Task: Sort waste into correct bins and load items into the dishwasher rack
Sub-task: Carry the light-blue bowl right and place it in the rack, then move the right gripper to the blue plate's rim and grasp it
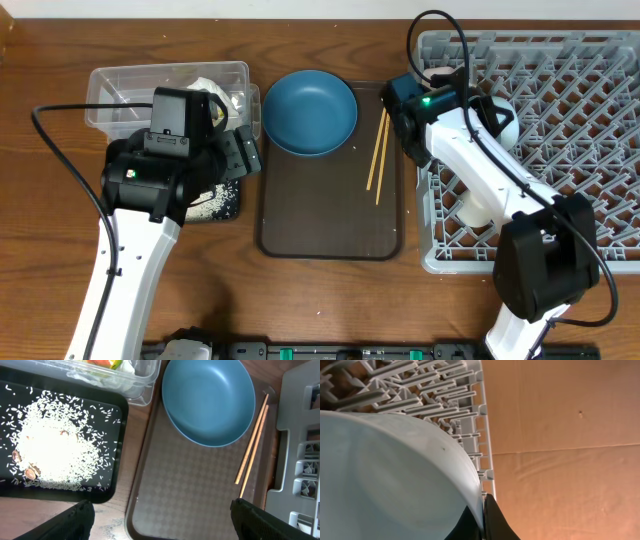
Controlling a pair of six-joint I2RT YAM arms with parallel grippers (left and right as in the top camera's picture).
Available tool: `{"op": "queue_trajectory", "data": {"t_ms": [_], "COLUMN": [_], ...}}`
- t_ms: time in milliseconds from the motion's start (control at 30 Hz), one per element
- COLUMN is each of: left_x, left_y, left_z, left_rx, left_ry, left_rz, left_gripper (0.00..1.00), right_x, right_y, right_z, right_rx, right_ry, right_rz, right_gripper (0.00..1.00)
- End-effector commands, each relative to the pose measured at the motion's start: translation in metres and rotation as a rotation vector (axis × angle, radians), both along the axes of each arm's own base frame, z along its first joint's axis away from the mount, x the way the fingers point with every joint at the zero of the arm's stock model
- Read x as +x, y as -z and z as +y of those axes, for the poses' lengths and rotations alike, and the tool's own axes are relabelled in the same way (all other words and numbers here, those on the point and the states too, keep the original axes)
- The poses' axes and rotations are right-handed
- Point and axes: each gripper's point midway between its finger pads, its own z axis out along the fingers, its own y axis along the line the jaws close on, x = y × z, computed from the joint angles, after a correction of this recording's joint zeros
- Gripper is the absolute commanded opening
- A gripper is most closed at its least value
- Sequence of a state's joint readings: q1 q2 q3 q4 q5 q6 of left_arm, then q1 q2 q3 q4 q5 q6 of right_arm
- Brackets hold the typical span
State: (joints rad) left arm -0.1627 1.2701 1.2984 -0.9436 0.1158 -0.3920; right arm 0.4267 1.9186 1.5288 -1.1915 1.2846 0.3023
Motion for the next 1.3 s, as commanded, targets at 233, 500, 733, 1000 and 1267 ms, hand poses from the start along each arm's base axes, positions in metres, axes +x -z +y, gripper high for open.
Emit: {"op": "queue_trajectory", "data": {"t_ms": [233, 500, 733, 1000, 1267], "left_x": [-0.001, -0.001, -0.001, -0.001, -0.001], "left_y": [0.004, 0.004, 0.004, 0.004, 0.004], "left_z": [0.004, 0.004, 0.004, 0.004, 0.004], "left_rx": [0.016, 0.016, 0.016, 0.016, 0.016], "left_ry": [-0.006, -0.006, -0.006, -0.006, -0.006], "left_rz": [0.014, 0.014, 0.014, 0.014, 0.014], "left_gripper": [0.90, 0.90, 0.90, 0.89, 0.89], "right_x": [0.002, 0.000, -0.003, -0.003, -0.006], "right_y": [0.014, 0.018, 0.033, 0.041, 0.045], "right_z": [0.006, 0.005, 0.004, 0.013, 0.038], "right_rx": [0.047, 0.040, 0.005, -0.002, 0.017], "right_ry": [-0.007, -0.005, -0.002, -0.023, -0.084], "right_rz": [0.020, 0.046, 0.125, 0.150, 0.163], "right_gripper": [0.01, 0.01, 0.01, 0.01, 0.24]}}
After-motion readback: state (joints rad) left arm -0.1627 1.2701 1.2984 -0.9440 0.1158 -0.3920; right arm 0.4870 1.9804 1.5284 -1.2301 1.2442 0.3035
